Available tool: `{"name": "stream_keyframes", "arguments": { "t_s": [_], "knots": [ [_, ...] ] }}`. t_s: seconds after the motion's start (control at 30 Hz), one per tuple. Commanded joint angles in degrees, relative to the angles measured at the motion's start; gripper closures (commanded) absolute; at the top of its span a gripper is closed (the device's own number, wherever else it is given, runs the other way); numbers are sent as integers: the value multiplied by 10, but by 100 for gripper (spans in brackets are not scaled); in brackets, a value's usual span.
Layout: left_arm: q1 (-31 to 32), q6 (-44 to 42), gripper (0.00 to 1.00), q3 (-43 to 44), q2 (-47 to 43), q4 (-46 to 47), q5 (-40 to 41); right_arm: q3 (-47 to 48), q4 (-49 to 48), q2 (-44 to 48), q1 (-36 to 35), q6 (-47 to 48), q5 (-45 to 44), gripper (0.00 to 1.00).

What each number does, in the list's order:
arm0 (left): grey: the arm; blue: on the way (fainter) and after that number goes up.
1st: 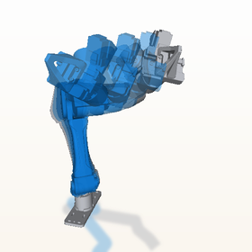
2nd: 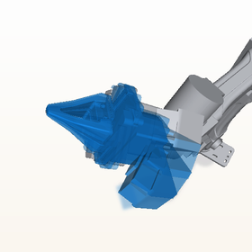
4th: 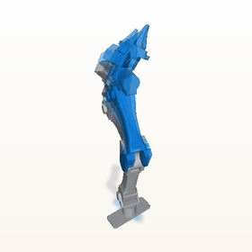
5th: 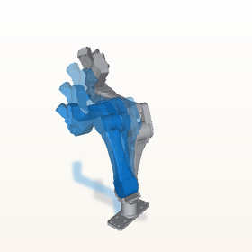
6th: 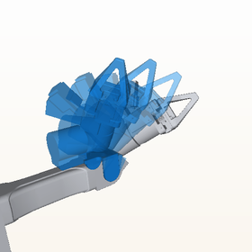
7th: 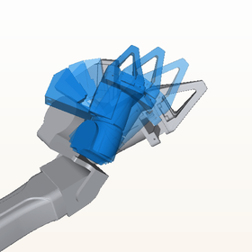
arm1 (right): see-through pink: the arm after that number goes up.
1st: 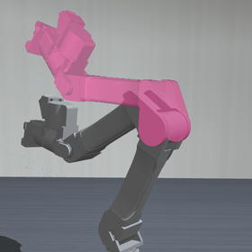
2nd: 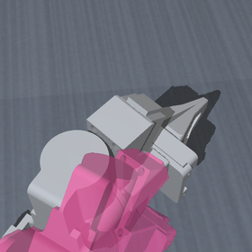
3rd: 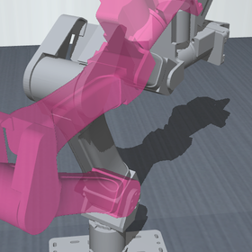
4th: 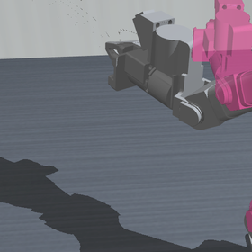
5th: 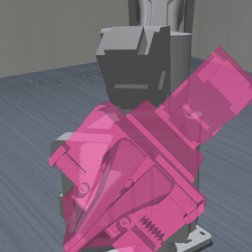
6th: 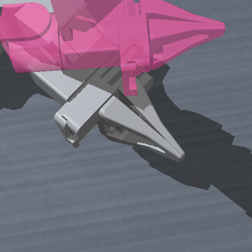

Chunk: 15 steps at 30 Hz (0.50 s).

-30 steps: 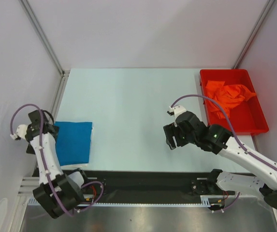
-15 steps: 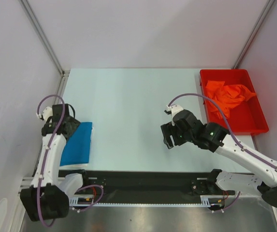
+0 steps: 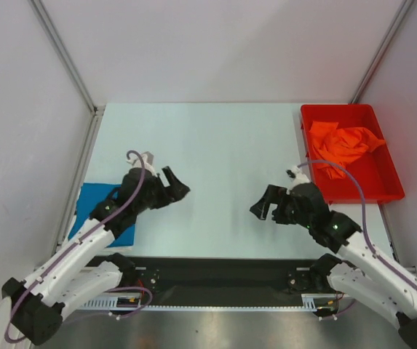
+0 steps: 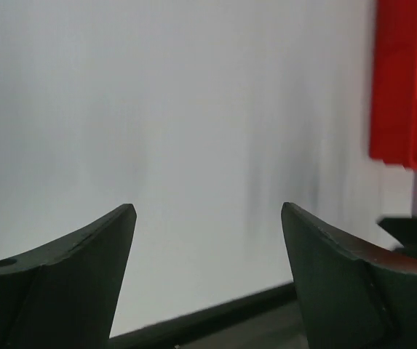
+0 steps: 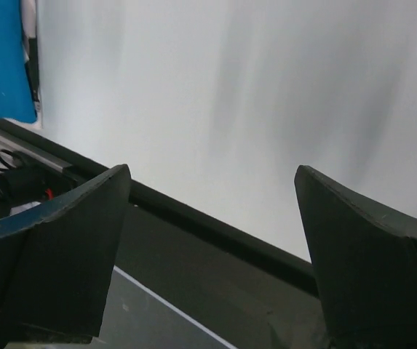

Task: Fold and stack the t-shirts
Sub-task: Neatly place the folded tshirt to the corner

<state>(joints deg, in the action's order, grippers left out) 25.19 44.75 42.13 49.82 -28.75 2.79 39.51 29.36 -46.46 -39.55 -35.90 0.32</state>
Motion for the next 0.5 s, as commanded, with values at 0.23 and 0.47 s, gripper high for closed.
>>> {"name": "stream_keyframes", "arguments": {
  "t_s": [0.23,0.47],
  "knots": [
    [240,154,6,-251,-236,271,-21,-238,-75,331,35,-299,14,0],
    [256,227,0,-366,-581,225,-29,-268,-23,433,24,-268,55,0]
  ]
}}
